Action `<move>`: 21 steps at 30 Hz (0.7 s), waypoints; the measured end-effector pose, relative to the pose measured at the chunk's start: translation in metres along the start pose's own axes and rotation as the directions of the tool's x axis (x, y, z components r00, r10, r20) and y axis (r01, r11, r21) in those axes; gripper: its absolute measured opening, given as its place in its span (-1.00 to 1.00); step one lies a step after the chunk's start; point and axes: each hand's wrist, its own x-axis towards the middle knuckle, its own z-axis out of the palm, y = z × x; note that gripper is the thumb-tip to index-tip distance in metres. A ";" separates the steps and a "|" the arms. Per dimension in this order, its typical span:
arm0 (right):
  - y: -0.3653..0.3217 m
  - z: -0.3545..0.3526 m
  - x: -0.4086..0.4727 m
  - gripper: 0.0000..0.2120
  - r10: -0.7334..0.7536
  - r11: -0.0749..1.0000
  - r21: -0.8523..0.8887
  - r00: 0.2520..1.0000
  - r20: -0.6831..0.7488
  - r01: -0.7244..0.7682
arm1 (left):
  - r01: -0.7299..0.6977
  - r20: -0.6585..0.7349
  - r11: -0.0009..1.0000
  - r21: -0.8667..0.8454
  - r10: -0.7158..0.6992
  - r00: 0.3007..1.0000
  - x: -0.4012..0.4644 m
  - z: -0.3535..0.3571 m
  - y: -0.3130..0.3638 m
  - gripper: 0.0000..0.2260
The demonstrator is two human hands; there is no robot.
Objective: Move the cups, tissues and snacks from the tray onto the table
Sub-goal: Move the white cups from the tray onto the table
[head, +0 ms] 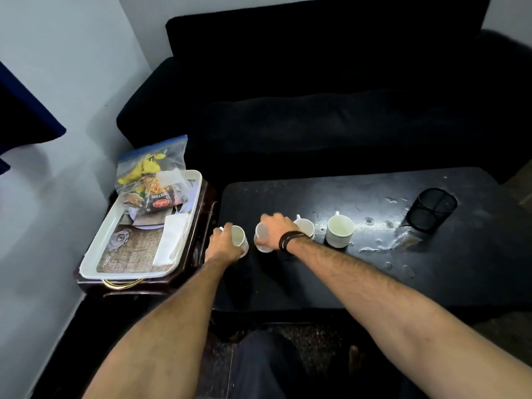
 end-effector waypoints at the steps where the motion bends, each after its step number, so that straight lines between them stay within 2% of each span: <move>1: 0.005 -0.014 0.004 -0.50 0.015 0.999 0.042 0.999 -0.035 -0.013 | -0.017 -0.008 1.000 0.010 0.017 1.000 0.006 -0.005 0.007 -0.36; 6: 0.060 -0.093 0.028 -0.41 0.095 0.989 0.132 0.974 -0.206 -0.068 | -0.103 -0.063 0.995 -0.012 0.102 0.993 0.039 -0.029 0.070 -0.41; 10: 0.119 -0.121 0.040 -0.37 0.211 0.972 0.158 0.940 -0.269 -0.173 | -0.169 -0.054 0.985 -0.024 0.168 0.984 0.062 -0.022 0.123 -0.46; 15: 0.169 -0.107 0.043 -0.25 0.364 0.917 0.273 0.892 -0.267 -0.292 | -0.226 0.012 0.974 -0.019 0.227 0.974 0.082 0.008 0.165 -0.45; 17: 0.181 -0.095 0.046 -0.21 0.385 0.903 0.297 0.891 -0.242 -0.309 | -0.239 0.044 0.971 -0.004 0.239 0.970 0.089 0.023 0.174 -0.42; 21: 0.193 -0.076 0.053 -0.25 0.395 0.882 0.354 0.898 -0.191 -0.313 | -0.236 0.084 0.972 0.016 0.234 0.969 0.098 0.046 0.183 -0.39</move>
